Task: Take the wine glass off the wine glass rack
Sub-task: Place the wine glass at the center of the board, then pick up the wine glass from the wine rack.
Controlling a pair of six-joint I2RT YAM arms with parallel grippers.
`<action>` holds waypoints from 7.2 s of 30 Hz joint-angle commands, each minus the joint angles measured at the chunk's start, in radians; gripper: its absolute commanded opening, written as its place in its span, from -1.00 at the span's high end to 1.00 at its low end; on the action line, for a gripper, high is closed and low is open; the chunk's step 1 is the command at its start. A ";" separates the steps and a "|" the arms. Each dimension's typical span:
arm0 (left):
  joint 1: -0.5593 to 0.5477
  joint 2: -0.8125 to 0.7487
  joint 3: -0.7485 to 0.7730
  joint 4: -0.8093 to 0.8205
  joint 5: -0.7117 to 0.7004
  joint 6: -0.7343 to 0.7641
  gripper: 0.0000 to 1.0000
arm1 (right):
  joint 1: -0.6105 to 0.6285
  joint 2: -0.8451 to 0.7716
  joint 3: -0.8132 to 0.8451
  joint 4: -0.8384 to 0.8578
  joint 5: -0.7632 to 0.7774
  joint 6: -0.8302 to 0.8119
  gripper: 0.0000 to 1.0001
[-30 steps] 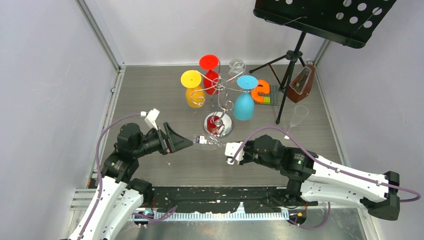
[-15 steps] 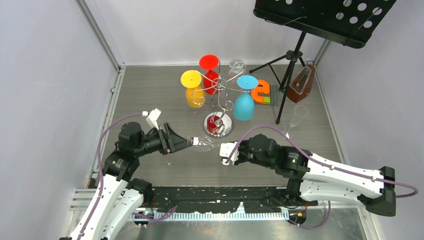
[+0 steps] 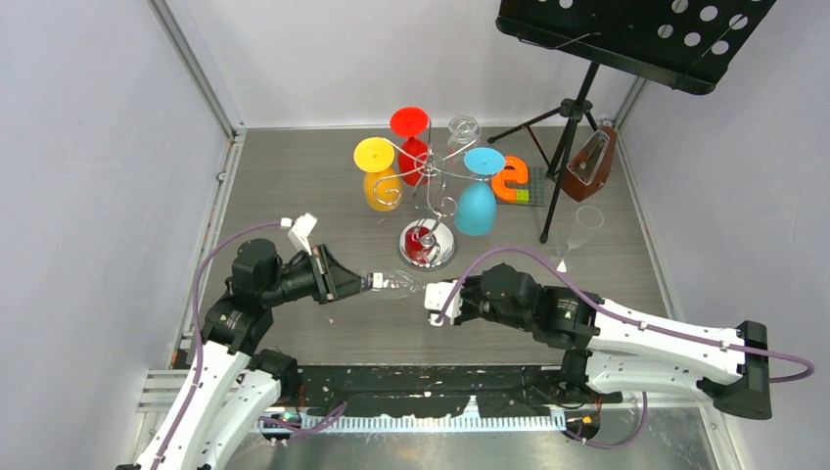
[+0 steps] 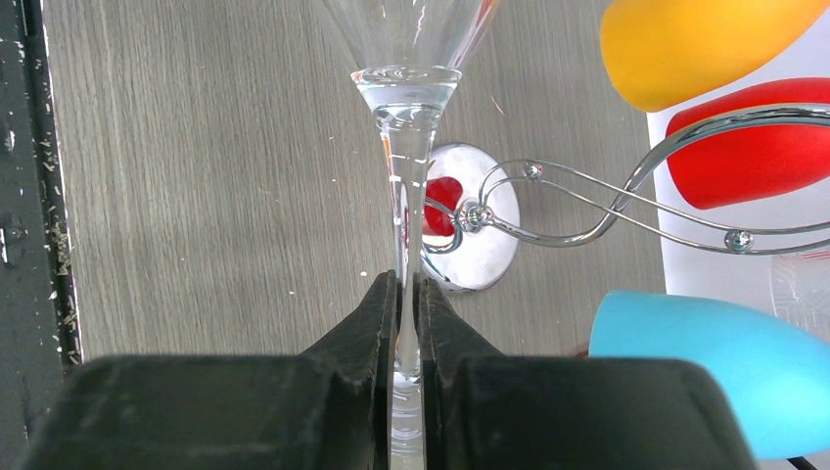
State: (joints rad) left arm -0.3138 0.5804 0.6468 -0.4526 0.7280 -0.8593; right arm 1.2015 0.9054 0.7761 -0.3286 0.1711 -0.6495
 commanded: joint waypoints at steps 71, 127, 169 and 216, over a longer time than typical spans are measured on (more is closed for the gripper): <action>0.088 0.645 0.892 -0.640 -0.978 0.636 1.00 | -0.134 -0.132 0.288 -0.401 0.103 0.689 -0.67; 0.324 0.950 1.092 -0.578 -0.880 0.653 -0.40 | -0.134 -0.169 0.195 -0.426 0.049 0.834 -0.69; 0.141 0.604 0.781 0.023 -0.086 0.110 -0.58 | -0.134 -0.176 0.206 -0.482 0.116 0.920 -0.70; 0.106 0.689 0.828 0.108 -0.061 0.014 -0.08 | -0.134 -0.198 0.159 -0.458 0.142 0.879 -0.71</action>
State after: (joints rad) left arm -0.2028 1.3041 1.4181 -0.3939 0.6407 -0.8356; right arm 1.0695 0.7242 0.9352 -0.8295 0.2955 0.2379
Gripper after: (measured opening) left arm 0.549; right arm 0.854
